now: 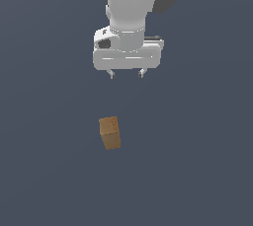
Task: Pick up the object and move it to a goal position.
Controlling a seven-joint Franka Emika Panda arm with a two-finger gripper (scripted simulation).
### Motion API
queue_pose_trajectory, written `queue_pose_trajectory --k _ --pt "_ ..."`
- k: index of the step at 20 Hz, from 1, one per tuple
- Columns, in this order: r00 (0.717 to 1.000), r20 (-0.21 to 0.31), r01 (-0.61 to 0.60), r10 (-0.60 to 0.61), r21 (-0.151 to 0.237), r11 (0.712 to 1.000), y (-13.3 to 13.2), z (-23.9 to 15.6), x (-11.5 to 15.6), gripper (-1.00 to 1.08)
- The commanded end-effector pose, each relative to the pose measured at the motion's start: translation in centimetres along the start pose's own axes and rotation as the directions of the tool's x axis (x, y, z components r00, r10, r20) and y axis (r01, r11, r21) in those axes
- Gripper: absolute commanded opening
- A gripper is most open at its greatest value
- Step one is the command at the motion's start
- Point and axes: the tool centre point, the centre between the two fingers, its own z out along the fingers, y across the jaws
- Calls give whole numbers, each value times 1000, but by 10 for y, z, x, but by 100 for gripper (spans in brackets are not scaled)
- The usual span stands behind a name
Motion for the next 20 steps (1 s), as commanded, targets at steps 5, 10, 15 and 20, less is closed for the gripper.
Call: queue_pose_trajectory --k 5,10,15,20 --pt "999 5 36 -36 3 999 20 30 37 100" --pt "998 8 67 -67 6 998 39 62 66 100" --pt "996 11 92 -92 9 996 56 90 87 100" --pt "994 13 108 -109 11 994 67 110 99 100"
